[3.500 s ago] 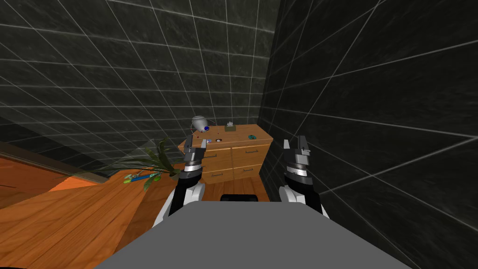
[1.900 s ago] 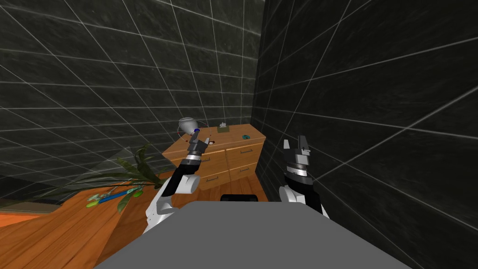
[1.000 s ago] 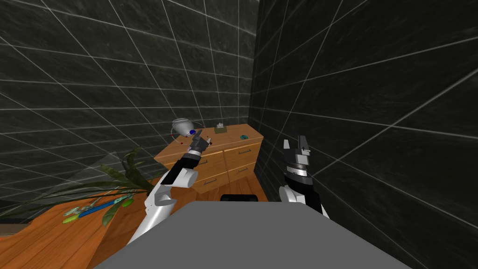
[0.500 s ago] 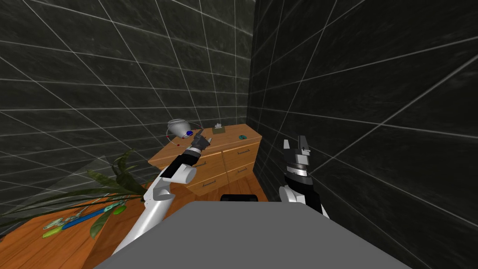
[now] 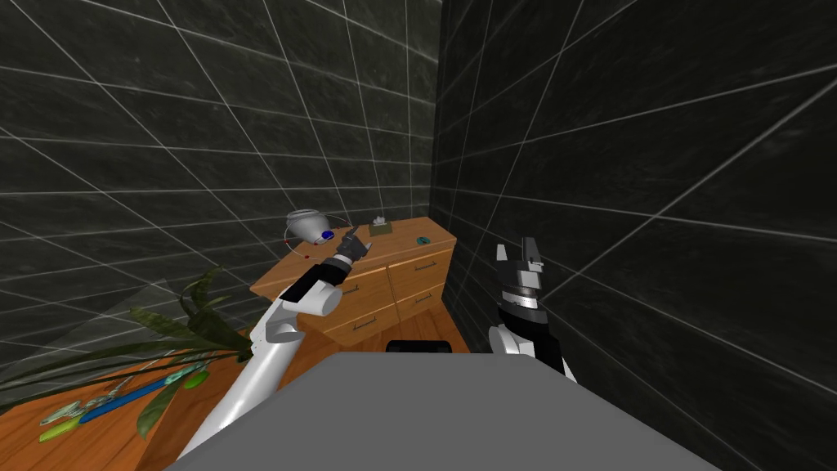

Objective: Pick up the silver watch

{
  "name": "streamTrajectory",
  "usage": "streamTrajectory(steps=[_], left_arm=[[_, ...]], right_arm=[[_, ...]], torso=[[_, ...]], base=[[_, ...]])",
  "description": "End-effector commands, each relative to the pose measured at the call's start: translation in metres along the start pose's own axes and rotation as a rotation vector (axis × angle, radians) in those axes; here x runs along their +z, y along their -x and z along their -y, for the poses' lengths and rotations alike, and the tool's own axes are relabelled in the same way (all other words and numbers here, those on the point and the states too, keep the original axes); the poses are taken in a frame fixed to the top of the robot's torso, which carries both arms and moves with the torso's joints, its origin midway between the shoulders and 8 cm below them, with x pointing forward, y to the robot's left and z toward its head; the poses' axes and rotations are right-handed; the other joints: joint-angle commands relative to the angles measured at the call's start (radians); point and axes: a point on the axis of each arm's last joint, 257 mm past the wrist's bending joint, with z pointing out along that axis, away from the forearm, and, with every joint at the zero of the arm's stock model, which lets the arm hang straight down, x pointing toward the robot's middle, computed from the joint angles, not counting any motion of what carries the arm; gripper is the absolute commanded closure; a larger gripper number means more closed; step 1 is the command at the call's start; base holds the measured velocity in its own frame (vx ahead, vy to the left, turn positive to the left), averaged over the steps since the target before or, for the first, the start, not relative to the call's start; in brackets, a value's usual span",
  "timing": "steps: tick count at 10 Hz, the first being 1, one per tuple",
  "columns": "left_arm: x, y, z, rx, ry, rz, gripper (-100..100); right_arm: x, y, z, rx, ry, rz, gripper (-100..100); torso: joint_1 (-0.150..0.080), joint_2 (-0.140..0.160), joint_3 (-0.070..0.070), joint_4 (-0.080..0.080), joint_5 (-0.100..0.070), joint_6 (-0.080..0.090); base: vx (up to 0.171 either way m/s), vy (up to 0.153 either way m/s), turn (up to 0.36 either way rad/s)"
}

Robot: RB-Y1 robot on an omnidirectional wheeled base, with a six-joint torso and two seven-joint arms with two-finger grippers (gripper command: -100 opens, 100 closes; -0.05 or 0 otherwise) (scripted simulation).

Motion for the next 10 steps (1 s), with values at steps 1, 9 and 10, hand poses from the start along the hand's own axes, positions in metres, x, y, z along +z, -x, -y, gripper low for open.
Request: streamTrajectory(steps=[1,9,10], left_arm=[[0.003,0.003,-0.006,-0.008,0.039,0.007,-100],[0.01,0.014,-0.027,-0.03,0.197,0.037,-100],[0.015,0.013,-0.02,-0.041,0.208,0.025,-100]], right_arm=[[0.0,0.0,0.0,0.0,0.0,0.0,0],[0.0,0.0,0.0,0.0,0.0,0.0,0],[0.0,0.0,0.0,0.0,0.0,0.0,0]], torso=[[0.0,0.0,0.0,0.0,0.0,0.0],[0.0,0.0,0.0,0.0,0.0,0.0],[0.0,0.001,0.0,0.0,0.0,-0.001]], base=[[0.012,0.021,-0.072],[0.008,0.015,-0.048],[0.009,0.02,-0.132]])
